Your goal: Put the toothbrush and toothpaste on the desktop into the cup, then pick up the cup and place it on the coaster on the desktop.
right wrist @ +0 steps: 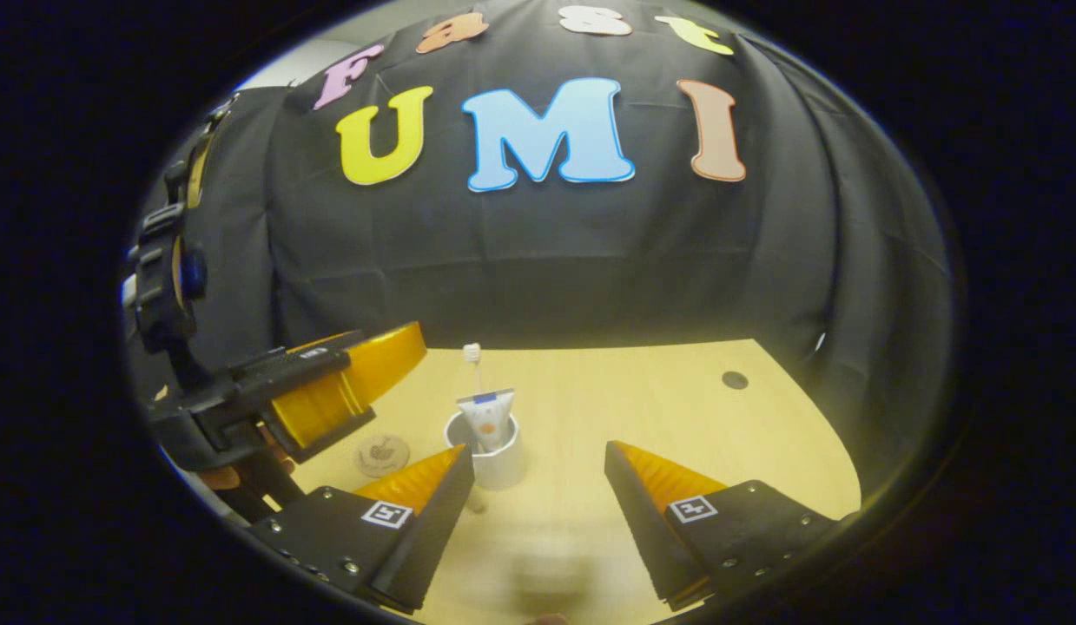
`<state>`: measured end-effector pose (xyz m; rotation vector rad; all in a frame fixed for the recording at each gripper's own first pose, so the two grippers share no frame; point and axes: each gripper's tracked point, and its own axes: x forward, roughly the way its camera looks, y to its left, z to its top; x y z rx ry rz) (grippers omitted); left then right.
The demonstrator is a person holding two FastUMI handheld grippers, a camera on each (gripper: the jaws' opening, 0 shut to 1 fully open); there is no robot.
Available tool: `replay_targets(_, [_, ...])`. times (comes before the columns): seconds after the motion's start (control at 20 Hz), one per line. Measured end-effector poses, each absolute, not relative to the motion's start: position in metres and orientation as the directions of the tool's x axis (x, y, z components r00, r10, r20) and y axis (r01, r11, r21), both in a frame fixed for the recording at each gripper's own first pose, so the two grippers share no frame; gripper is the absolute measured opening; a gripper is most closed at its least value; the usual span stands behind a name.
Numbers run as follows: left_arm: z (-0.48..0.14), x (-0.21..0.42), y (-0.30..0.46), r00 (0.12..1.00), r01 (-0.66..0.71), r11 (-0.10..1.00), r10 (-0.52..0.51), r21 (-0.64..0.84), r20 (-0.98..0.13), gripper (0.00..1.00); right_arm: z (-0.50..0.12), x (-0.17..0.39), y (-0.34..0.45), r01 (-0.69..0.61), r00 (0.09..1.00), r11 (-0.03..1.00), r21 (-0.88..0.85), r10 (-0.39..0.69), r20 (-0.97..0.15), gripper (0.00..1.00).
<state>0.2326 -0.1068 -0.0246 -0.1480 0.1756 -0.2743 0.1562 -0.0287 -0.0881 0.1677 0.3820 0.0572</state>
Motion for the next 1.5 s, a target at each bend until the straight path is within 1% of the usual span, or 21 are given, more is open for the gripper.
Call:
replay_targets(0.15, [-0.018,0.218,-0.079,0.96,0.209,0.965,-0.234,-0.161,-0.155,0.96,-0.093,0.165,-0.011,-0.049,0.913,0.986,0.162,0.11,-0.392,0.91])
replay_targets(0.3, [-0.012,0.206,-0.049,0.967,0.167,0.975,-0.192,-0.148,-0.17,0.96,-0.107,0.176,0.001,-0.048,0.888,0.988,0.144,0.108,-0.446,0.91])
replay_targets(0.35, [-0.012,0.203,-0.039,0.968,0.152,0.978,-0.176,-0.14,-0.177,0.96,-0.112,0.179,0.005,-0.049,0.876,0.988,0.144,0.112,-0.47,0.89])
replay_targets(0.4, [-0.014,0.199,-0.031,0.97,0.14,0.981,-0.163,-0.132,-0.183,0.96,-0.118,0.183,0.011,-0.052,0.863,0.988,0.149,0.119,-0.491,0.91])
replay_targets(0.5, [-0.013,0.192,-0.015,0.972,0.121,0.985,-0.142,-0.119,-0.185,0.96,-0.128,0.189,0.022,-0.052,0.839,0.985,0.164,0.132,-0.527,0.89])
replay_targets(0.55, [-0.012,0.188,-0.009,0.973,0.114,0.987,-0.133,-0.11,-0.187,0.96,-0.133,0.192,0.027,-0.049,0.828,0.984,0.171,0.136,-0.544,0.92])
replay_targets(0.65, [-0.01,0.183,0.001,0.973,0.108,0.989,-0.125,-0.1,-0.192,0.96,-0.141,0.198,0.036,-0.036,0.801,0.982,0.184,0.138,-0.583,0.91])
replay_targets(0.7, [-0.011,0.18,0.004,0.972,0.11,0.989,-0.127,-0.097,-0.197,0.96,-0.148,0.199,0.038,-0.022,0.784,0.982,0.188,0.134,-0.606,0.89])
replay_targets(0.75, [-0.012,0.177,0.006,0.971,0.11,0.989,-0.128,-0.094,-0.202,0.96,-0.155,0.202,0.039,-0.003,0.765,0.983,0.184,0.12,-0.632,0.91])
replay_targets(0.85, [-0.016,0.171,0.008,0.967,0.116,0.988,-0.135,-0.101,-0.215,0.96,-0.167,0.208,0.041,0.026,0.724,0.984,0.175,0.102,-0.682,0.92])
replay_targets(0.95, [-0.021,0.165,0.012,0.964,0.118,0.986,-0.141,-0.115,-0.227,1.0,-0.179,0.212,0.042,0.045,0.677,0.983,0.177,0.1,-0.73,0.92])
replay_targets(1.0, [-0.024,0.163,0.015,0.962,0.116,0.986,-0.142,-0.122,-0.233,0.96,-0.187,0.214,0.044,0.053,0.654,0.983,0.178,0.1,-0.75,0.92])
replay_targets(1.05, [-0.027,0.161,0.017,0.96,0.114,0.985,-0.143,-0.13,-0.241,0.96,-0.192,0.215,0.045,0.059,0.63,0.982,0.178,0.101,-0.77,0.91])
replay_targets(1.25, [-0.041,0.156,0.028,0.954,0.1,0.984,-0.138,-0.149,-0.268,0.96,-0.206,0.219,0.048,0.077,0.566,0.981,0.179,0.105,-0.818,0.92])
replay_targets(1.5, [-0.054,0.149,0.04,0.949,0.086,0.986,-0.125,-0.144,-0.289,0.96,-0.216,0.229,0.049,0.079,0.516,0.985,0.153,0.091,-0.852,0.91])
